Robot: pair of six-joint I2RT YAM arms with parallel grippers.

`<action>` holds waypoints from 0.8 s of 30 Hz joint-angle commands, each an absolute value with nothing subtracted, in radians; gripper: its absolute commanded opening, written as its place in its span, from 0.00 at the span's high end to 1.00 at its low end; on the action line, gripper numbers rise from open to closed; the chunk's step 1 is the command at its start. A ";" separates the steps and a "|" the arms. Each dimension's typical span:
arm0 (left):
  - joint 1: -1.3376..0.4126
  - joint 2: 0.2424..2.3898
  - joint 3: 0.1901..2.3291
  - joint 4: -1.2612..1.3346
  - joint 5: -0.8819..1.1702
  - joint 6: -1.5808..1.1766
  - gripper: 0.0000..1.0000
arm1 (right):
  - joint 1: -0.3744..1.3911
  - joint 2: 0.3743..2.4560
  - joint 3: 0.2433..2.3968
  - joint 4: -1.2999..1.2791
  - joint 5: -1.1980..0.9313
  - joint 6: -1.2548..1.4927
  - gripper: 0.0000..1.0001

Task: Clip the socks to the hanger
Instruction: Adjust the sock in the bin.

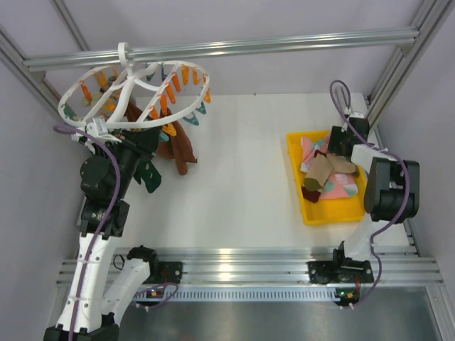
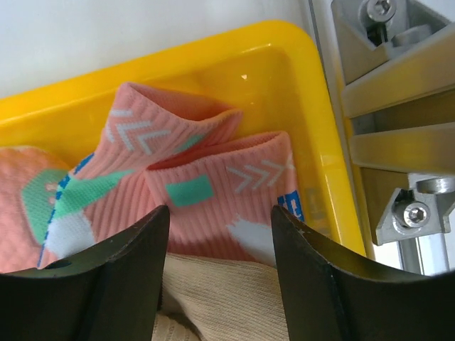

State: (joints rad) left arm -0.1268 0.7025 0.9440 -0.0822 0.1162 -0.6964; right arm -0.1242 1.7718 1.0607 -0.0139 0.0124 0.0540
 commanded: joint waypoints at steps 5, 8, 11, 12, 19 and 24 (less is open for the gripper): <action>-0.117 0.718 0.943 -0.049 0.021 -0.686 1.00 | -0.077 1.810 1.114 -0.044 0.129 0.034 0.41; -0.115 0.721 0.943 -0.048 0.021 -0.686 1.00 | -0.075 1.825 1.117 -0.049 0.137 0.028 0.46; -0.115 0.722 0.943 -0.046 0.025 -0.687 1.00 | -0.077 1.821 1.120 -0.048 0.133 0.017 0.77; -0.117 0.724 0.943 -0.046 0.026 -0.686 1.00 | -0.077 1.815 1.121 -0.055 0.127 0.012 0.85; -0.115 0.727 0.939 -0.031 0.043 -0.693 1.00 | -0.078 1.698 1.082 -0.049 0.066 -0.026 1.00; -0.115 0.721 0.936 -0.035 0.044 -0.690 1.00 | -0.078 1.603 1.048 -0.040 0.049 -0.044 1.00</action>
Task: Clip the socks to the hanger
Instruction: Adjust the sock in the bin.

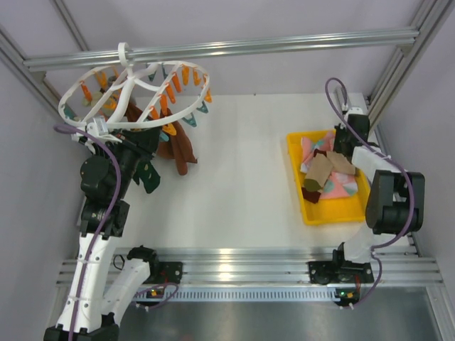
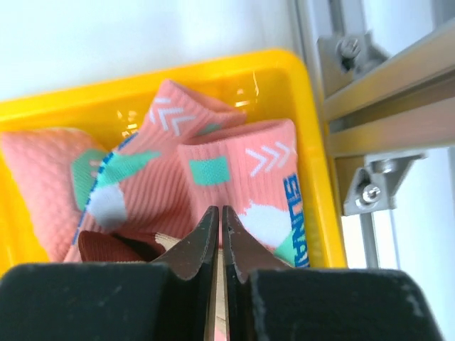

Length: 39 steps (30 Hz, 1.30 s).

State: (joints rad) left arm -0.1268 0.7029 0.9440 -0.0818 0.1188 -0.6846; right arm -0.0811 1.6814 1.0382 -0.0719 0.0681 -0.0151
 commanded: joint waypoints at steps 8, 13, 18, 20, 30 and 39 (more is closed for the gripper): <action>-0.115 0.716 0.933 -0.032 0.041 -0.701 1.00 | -0.083 1.738 1.159 -0.168 0.084 -0.103 0.75; -0.115 0.721 0.934 -0.038 0.035 -0.701 1.00 | -0.083 1.802 1.184 -0.181 0.130 -0.097 0.53; -0.115 0.722 0.934 -0.040 0.032 -0.699 1.00 | -0.083 1.888 1.227 -0.222 0.149 -0.080 0.50; -0.115 0.724 0.936 -0.041 0.031 -0.699 1.00 | -0.084 1.910 1.235 -0.235 0.132 -0.072 0.52; -0.117 0.718 0.930 -0.040 0.040 -0.699 1.00 | -0.086 1.760 1.194 -0.239 0.017 -0.071 1.00; -0.115 0.706 0.925 -0.040 0.051 -0.699 1.00 | -0.104 1.445 1.106 -0.212 -0.077 -0.071 1.00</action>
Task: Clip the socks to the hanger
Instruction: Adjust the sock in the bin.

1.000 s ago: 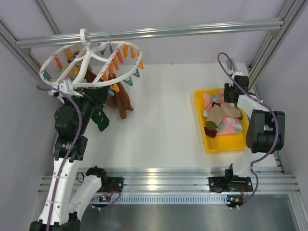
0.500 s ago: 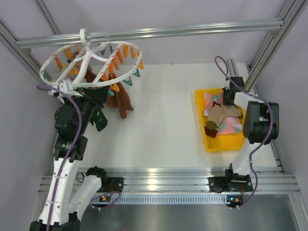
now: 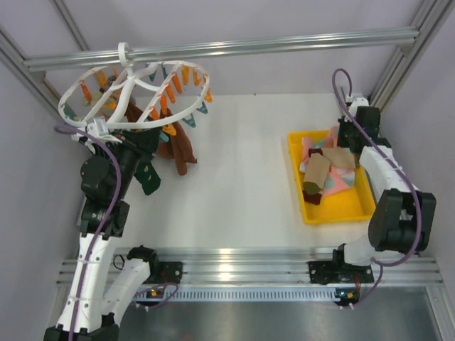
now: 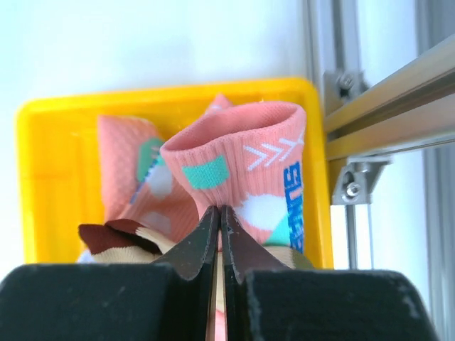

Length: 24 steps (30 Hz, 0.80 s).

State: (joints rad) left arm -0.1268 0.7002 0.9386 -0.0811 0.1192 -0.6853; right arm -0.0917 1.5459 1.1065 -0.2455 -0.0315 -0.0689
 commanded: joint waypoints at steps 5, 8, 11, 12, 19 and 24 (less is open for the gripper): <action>-0.117 0.704 0.925 -0.040 0.054 -0.696 1.00 | -0.120 1.329 1.106 -0.224 -0.092 -0.075 1.00; -0.117 0.706 0.925 -0.038 0.054 -0.698 1.00 | -0.133 1.260 1.112 -0.227 -0.120 -0.110 1.00; -0.115 0.707 0.925 -0.037 0.057 -0.701 1.00 | -0.158 1.194 1.124 -0.242 -0.173 -0.155 1.00; -0.117 0.707 0.925 -0.035 0.057 -0.703 1.00 | -0.176 1.178 1.129 -0.258 -0.208 -0.191 1.00; -0.115 0.707 0.923 -0.035 0.061 -0.704 1.00 | -0.252 1.132 1.239 -0.458 -0.463 -0.449 1.00; -0.115 0.704 0.917 -0.038 0.063 -0.706 1.00 | -0.206 1.172 1.232 -0.623 -0.638 -0.624 1.00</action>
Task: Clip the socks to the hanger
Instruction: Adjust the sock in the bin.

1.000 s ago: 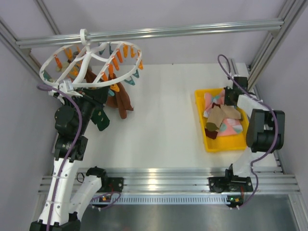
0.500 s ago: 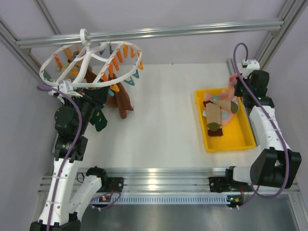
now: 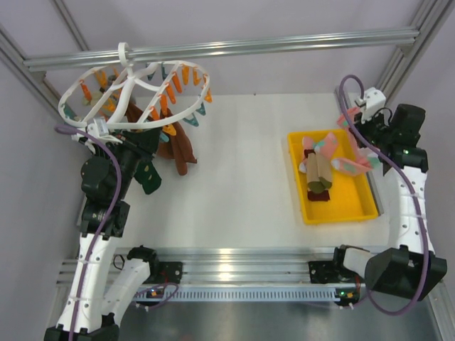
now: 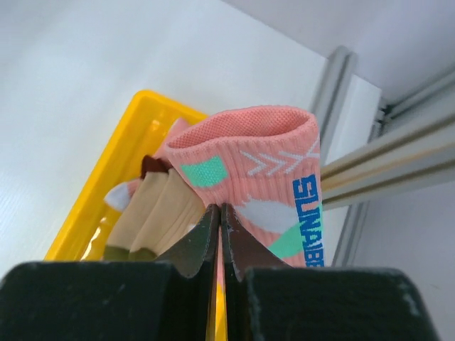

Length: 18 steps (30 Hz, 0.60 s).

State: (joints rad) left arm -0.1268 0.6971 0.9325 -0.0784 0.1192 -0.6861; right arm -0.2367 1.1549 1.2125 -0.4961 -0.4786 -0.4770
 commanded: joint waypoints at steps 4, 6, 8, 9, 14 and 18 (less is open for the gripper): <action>-0.115 0.703 0.916 -0.041 0.061 -0.706 1.00 | -0.127 1.224 1.131 -0.646 -0.624 -0.679 1.00; -0.115 0.701 0.917 -0.043 0.063 -0.704 1.00 | -0.074 1.258 1.071 -0.650 -0.597 -0.713 1.00; -0.115 0.706 0.922 -0.043 0.064 -0.704 1.00 | -0.049 1.281 1.034 -0.629 -0.589 -0.721 1.00; -0.117 0.704 0.923 -0.046 0.063 -0.701 1.00 | -0.026 1.295 1.007 -0.620 -0.580 -0.724 1.00; -0.117 0.709 0.923 -0.048 0.064 -0.703 1.00 | 0.029 1.396 0.980 -0.604 -0.575 -0.755 1.00; -0.115 0.710 0.923 -0.049 0.066 -0.701 1.00 | 0.032 1.448 0.985 -0.591 -0.557 -0.796 0.96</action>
State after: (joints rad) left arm -0.1268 0.6956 0.9283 -0.0742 0.1196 -0.6857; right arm 0.0204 1.4307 0.9684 -0.6174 -0.5514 -0.7353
